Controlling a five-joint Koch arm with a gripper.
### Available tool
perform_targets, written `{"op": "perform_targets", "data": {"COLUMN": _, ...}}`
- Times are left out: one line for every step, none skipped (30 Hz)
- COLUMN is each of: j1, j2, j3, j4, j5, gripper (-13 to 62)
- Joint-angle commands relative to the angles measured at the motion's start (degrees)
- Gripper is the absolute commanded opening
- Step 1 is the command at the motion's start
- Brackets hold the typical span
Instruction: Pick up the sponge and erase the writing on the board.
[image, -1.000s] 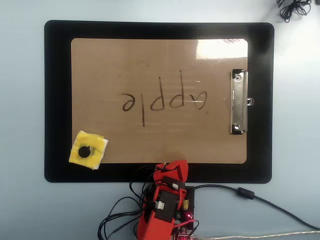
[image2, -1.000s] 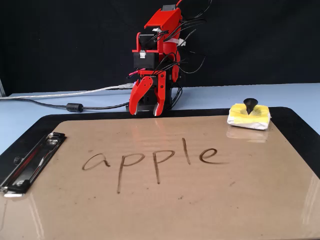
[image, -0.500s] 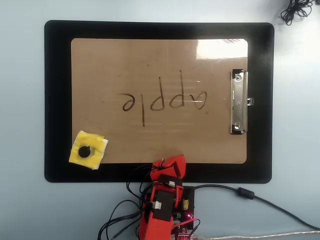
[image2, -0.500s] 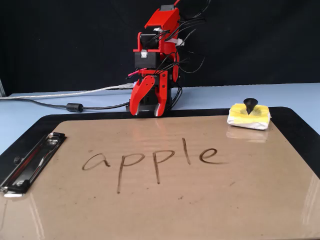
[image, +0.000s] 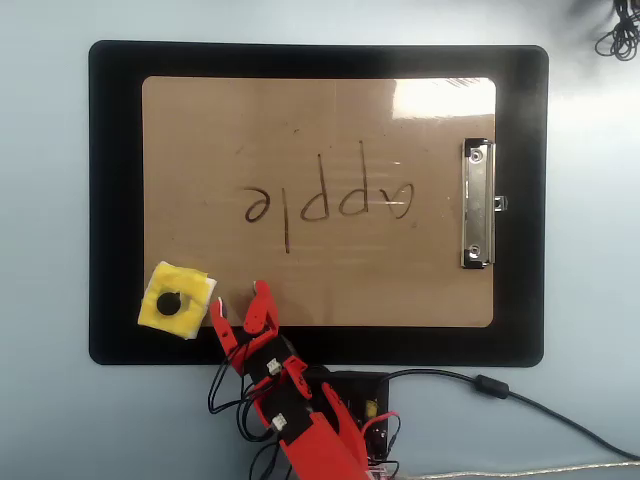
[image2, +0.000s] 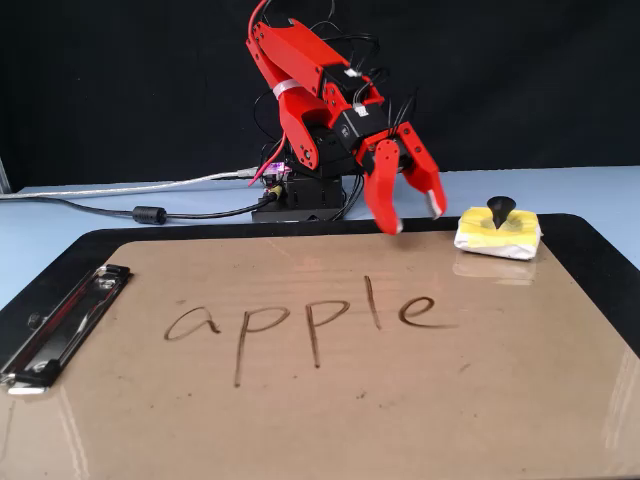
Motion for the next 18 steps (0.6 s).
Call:
{"op": "perform_targets", "data": {"j1": -3.2, "j2": 2.3, "j3": 0.2, "j4": -13.7, "j5": -1.0, "gripper": 33.5}}
{"op": "perform_targets", "data": {"j1": -4.4, "j2": 2.2, "j3": 0.4, "j4": -16.7, "j5": -1.1, "gripper": 33.5}}
{"op": "perform_targets", "data": {"j1": -5.9, "j2": 2.2, "j3": 0.4, "j4": -19.2, "j5": -1.1, "gripper": 33.5}}
{"op": "perform_targets", "data": {"j1": -7.3, "j2": 2.3, "j3": 0.2, "j4": -21.5, "j5": -1.1, "gripper": 33.5}}
{"op": "perform_targets", "data": {"j1": -8.3, "j2": 2.3, "j3": 0.1, "j4": -23.2, "j5": -1.2, "gripper": 33.6}}
{"op": "perform_targets", "data": {"j1": -9.1, "j2": 2.3, "j3": -0.2, "j4": -24.6, "j5": -1.2, "gripper": 33.6}}
{"op": "perform_targets", "data": {"j1": -9.2, "j2": 2.3, "j3": -0.6, "j4": -25.3, "j5": -1.2, "gripper": 33.6}}
{"op": "perform_targets", "data": {"j1": -9.3, "j2": 2.1, "j3": -1.2, "j4": -25.6, "j5": -1.1, "gripper": 33.6}}
{"op": "perform_targets", "data": {"j1": -9.3, "j2": 1.5, "j3": -2.3, "j4": -25.6, "j5": -1.2, "gripper": 33.6}}
{"op": "perform_targets", "data": {"j1": -9.4, "j2": -0.1, "j3": -3.3, "j4": -25.6, "j5": -1.2, "gripper": 33.6}}
{"op": "perform_targets", "data": {"j1": -9.6, "j2": -3.3, "j3": -4.7, "j4": -25.7, "j5": -1.1, "gripper": 33.5}}
{"op": "perform_targets", "data": {"j1": -9.8, "j2": -5.9, "j3": -6.0, "j4": -25.8, "j5": -1.1, "gripper": 33.5}}
{"op": "perform_targets", "data": {"j1": -9.9, "j2": -8.6, "j3": -7.6, "j4": -25.8, "j5": -1.1, "gripper": 33.5}}
{"op": "perform_targets", "data": {"j1": -10.2, "j2": -11.6, "j3": -9.1, "j4": -25.9, "j5": -1.1, "gripper": 33.5}}
{"op": "perform_targets", "data": {"j1": -10.5, "j2": -14.5, "j3": -10.9, "j4": -25.9, "j5": -1.1, "gripper": 33.5}}
{"op": "perform_targets", "data": {"j1": -11.1, "j2": -18.2, "j3": -13.2, "j4": -26.0, "j5": -1.0, "gripper": 33.4}}
{"op": "perform_targets", "data": {"j1": -11.7, "j2": -20.8, "j3": -14.9, "j4": -26.1, "j5": -1.0, "gripper": 33.4}}
{"op": "perform_targets", "data": {"j1": -12.1, "j2": -23.2, "j3": -16.3, "j4": -26.7, "j5": -1.0, "gripper": 33.4}}
